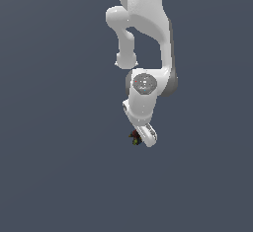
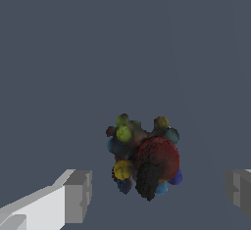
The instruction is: Pick up the object and move it to a goal position.
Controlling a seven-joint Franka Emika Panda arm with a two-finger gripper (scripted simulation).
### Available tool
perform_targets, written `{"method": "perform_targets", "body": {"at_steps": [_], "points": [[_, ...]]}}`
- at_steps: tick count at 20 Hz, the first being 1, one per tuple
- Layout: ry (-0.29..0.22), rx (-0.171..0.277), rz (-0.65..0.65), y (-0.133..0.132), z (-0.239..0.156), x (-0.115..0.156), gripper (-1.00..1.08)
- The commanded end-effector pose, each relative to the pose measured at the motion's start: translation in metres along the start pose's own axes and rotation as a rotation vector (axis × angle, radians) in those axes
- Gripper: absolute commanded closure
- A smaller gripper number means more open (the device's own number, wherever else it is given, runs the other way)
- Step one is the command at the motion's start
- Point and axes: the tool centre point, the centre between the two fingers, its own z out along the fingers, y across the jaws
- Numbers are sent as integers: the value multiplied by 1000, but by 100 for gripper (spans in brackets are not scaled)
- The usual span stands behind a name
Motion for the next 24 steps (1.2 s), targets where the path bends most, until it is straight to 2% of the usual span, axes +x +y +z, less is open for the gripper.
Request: {"method": "perform_targets", "body": {"at_steps": [1, 19, 20, 24], "points": [[0, 0, 7, 0, 0, 0, -92], [0, 0, 7, 0, 50, 0, -92], [0, 0, 7, 0, 50, 0, 108], [0, 0, 7, 0, 50, 0, 108]]}}
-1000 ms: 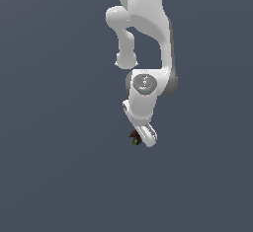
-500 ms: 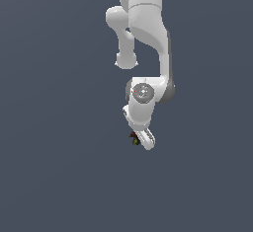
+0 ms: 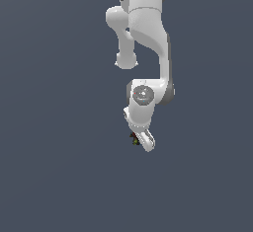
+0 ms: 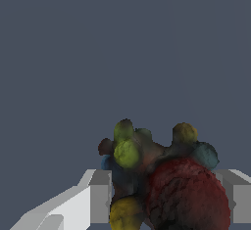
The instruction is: Pick up the object and move it to a goal position.
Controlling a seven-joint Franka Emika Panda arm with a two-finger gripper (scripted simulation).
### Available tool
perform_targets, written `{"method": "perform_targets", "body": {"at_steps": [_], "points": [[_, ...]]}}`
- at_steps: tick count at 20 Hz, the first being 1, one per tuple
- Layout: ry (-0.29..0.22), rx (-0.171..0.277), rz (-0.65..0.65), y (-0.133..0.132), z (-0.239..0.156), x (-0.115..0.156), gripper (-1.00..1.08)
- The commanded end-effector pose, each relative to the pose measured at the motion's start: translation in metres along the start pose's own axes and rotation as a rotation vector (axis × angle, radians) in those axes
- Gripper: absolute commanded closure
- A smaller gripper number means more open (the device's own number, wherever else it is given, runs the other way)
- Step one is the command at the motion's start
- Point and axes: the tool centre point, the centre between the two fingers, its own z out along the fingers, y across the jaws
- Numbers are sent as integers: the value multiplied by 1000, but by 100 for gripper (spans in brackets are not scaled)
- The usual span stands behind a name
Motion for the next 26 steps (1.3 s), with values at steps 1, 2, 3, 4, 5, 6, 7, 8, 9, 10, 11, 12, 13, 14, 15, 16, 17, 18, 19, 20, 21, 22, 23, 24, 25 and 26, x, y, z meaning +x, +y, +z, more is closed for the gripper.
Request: {"method": "perform_targets", "body": {"at_steps": [1, 2, 3, 4, 5, 6, 7, 8, 9, 10, 11, 12, 13, 14, 15, 16, 17, 18, 19, 20, 21, 22, 23, 24, 25, 26], "points": [[-2, -7, 0, 3, 5, 0, 108], [-2, -7, 0, 3, 5, 0, 108], [-2, -7, 0, 3, 5, 0, 108], [-2, -7, 0, 3, 5, 0, 108], [-2, -7, 0, 3, 5, 0, 108], [0, 1, 0, -1, 0, 0, 108], [0, 1, 0, 0, 0, 0, 108], [0, 1, 0, 0, -1, 1, 108], [0, 1, 0, 0, -3, 1, 108], [0, 1, 0, 1, -5, 3, 108], [0, 1, 0, 2, -7, 4, 108], [0, 1, 0, 3, -10, 6, 108], [0, 1, 0, 4, -14, 8, 108], [0, 1, 0, 6, -18, 11, 108], [0, 1, 0, 8, -23, 14, 108], [0, 1, 0, 10, -29, 18, 108], [-1, 1, 0, 12, -35, 22, 108], [-1, 1, 0, 15, -42, 26, 108], [-1, 1, 0, 18, -50, 31, 108], [-1, 0, 1, 21, -58, 36, 108], [-1, 0, 1, 24, -66, 42, 108], [-1, 0, 1, 27, -75, 48, 108], [-1, 0, 1, 30, -85, 54, 108], [-2, 0, 1, 34, -95, 60, 108], [-2, 0, 1, 38, -105, 67, 108], [-2, -1, 1, 41, -115, 73, 108]]}}
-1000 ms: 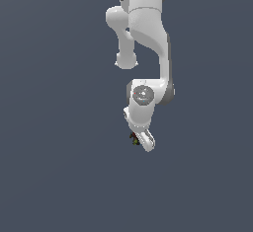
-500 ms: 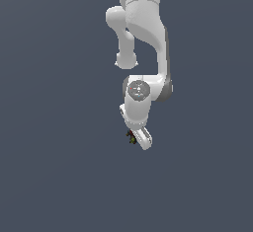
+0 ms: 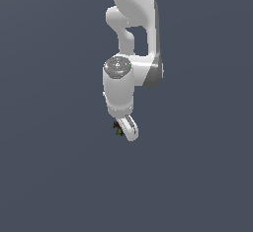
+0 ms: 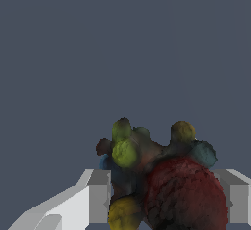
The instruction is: Pick up the object and move it to a goal position.
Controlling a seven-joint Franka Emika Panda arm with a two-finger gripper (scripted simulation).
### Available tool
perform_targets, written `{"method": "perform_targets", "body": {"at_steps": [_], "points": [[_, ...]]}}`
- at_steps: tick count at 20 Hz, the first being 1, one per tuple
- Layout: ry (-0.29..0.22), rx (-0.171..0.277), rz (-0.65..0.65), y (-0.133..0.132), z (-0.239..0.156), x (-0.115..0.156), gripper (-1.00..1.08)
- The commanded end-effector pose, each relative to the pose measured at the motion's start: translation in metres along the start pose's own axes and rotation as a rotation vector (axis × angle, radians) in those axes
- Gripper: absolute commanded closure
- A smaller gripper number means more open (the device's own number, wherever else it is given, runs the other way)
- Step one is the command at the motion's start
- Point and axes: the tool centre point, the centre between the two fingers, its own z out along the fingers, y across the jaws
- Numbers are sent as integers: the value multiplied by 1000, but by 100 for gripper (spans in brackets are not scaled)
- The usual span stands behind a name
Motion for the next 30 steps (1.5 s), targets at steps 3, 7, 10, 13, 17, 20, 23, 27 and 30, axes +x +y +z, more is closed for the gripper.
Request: {"method": "perform_targets", "body": {"at_steps": [3, 7, 10, 13, 17, 20, 23, 27, 30], "points": [[0, 1, 1, 16, -47, 29, 108], [0, 0, 1, 30, -88, 55, 108], [0, -1, 2, 41, -117, 74, 108], [0, -2, 1, 50, -147, 93, 108], [1, -3, 1, 62, -185, 118, 108], [1, -4, 1, 70, -211, 135, 108], [1, -4, 0, 76, -233, 149, 108], [1, -5, 0, 83, -258, 166, 108], [1, -5, -1, 87, -274, 176, 108]]}}
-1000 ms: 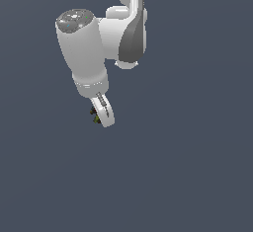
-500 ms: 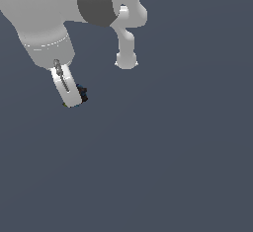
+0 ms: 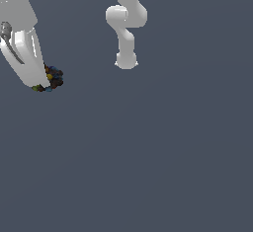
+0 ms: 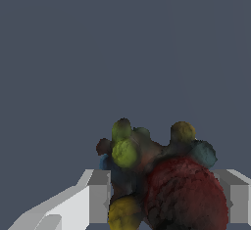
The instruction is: Pick up the object and move it to a goal position.
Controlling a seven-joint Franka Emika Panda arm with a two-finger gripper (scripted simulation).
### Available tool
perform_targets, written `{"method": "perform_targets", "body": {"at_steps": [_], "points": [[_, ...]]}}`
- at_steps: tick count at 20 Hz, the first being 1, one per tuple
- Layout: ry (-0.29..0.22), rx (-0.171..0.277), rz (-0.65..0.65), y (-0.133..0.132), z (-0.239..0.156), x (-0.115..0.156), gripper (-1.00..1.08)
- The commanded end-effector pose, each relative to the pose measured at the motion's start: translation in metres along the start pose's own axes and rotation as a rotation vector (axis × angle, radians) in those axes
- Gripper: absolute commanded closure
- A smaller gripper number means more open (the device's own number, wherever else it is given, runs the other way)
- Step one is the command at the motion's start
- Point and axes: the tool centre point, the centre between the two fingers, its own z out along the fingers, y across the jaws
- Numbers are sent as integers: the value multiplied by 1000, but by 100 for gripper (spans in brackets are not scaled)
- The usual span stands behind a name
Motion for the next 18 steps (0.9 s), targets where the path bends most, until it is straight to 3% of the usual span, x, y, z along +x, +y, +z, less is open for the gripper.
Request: {"method": "perform_targets", "body": {"at_steps": [1, 18], "points": [[0, 0, -1, 3, -13, 8, 108], [0, 0, -1, 10, -41, 28, 108]]}}
